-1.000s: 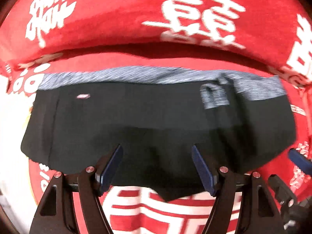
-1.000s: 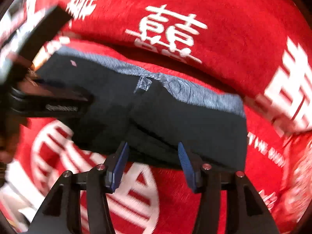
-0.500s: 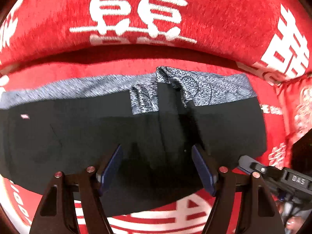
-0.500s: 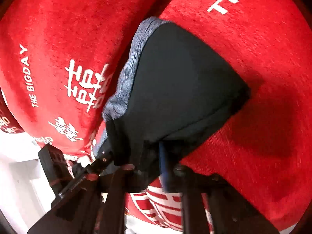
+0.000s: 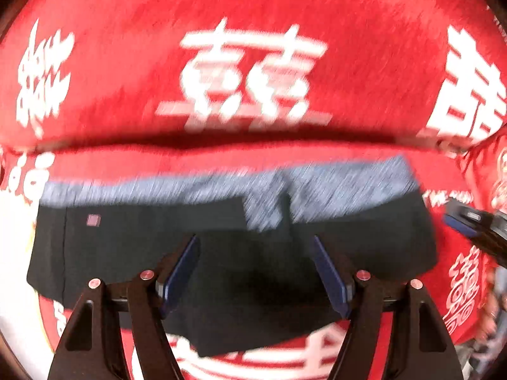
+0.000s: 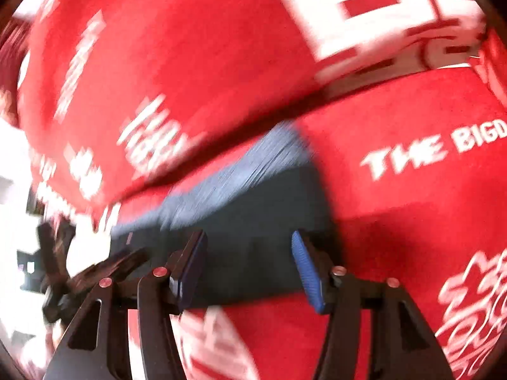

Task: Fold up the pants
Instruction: 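Fold the leg end over onto the waistband with the right gripper and release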

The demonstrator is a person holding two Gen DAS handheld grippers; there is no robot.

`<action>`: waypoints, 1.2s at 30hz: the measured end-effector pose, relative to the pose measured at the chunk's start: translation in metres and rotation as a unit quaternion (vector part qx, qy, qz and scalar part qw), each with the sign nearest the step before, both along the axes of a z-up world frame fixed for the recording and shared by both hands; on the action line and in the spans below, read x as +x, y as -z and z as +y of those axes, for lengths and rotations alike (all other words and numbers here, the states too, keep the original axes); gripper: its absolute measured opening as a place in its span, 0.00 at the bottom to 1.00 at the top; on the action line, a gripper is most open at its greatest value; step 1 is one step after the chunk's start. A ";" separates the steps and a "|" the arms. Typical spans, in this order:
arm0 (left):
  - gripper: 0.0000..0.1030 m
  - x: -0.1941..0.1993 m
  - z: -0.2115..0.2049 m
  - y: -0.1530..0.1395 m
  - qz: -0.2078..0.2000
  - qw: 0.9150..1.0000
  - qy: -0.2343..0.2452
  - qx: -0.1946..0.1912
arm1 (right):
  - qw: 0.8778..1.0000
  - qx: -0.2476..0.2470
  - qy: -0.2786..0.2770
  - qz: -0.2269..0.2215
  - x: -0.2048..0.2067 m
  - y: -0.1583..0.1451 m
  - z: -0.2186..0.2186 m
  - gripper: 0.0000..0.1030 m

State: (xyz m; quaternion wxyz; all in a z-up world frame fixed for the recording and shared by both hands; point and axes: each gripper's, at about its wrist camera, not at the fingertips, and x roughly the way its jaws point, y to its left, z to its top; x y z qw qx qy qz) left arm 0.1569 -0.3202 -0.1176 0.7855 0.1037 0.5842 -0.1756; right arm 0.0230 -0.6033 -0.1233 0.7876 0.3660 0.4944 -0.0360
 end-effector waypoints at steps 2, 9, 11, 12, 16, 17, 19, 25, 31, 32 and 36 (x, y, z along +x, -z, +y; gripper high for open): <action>0.72 0.010 -0.023 0.004 0.002 1.000 0.017 -0.004 | 0.999 0.037 0.031 0.014 0.012 0.021 -0.021 0.48; 0.72 0.005 -0.066 0.075 0.059 0.996 0.045 0.051 | 0.997 0.047 -0.023 0.048 0.046 0.040 -0.003 0.23; 0.73 -0.009 -0.055 0.088 0.067 0.996 0.040 0.043 | 0.997 0.013 -0.035 0.064 0.043 0.038 0.007 0.23; 0.73 -0.015 -0.050 0.086 0.055 0.997 0.039 0.032 | 0.997 -0.003 -0.037 0.072 0.043 0.040 0.010 0.23; 0.76 -0.026 -0.044 0.082 0.054 0.996 0.058 0.045 | 0.996 -0.015 -0.012 0.082 0.036 0.045 0.009 0.33; 0.86 -0.023 -0.038 0.080 0.056 0.996 0.050 0.049 | 0.997 -0.016 -0.008 0.079 0.034 0.040 0.013 0.33; 0.91 -0.017 -0.016 0.078 0.067 0.996 0.018 0.053 | 0.996 -0.034 -0.016 0.077 0.024 0.028 0.017 0.35; 0.91 -0.026 0.028 0.061 0.077 0.995 -0.045 0.045 | 0.990 -0.096 -0.075 0.071 -0.018 -0.001 0.037 0.35; 0.91 -0.051 0.063 0.038 0.050 0.994 -0.065 0.076 | 0.979 -0.118 -0.158 0.053 -0.023 -0.014 0.075 0.35; 0.91 -0.058 0.067 0.034 0.047 0.993 -0.074 0.081 | 0.974 -0.121 -0.185 0.045 -0.018 -0.015 0.089 0.35; 0.91 -0.062 0.106 0.034 0.059 0.987 -0.117 0.095 | 0.955 -0.126 -0.268 0.022 -0.005 -0.014 0.137 0.35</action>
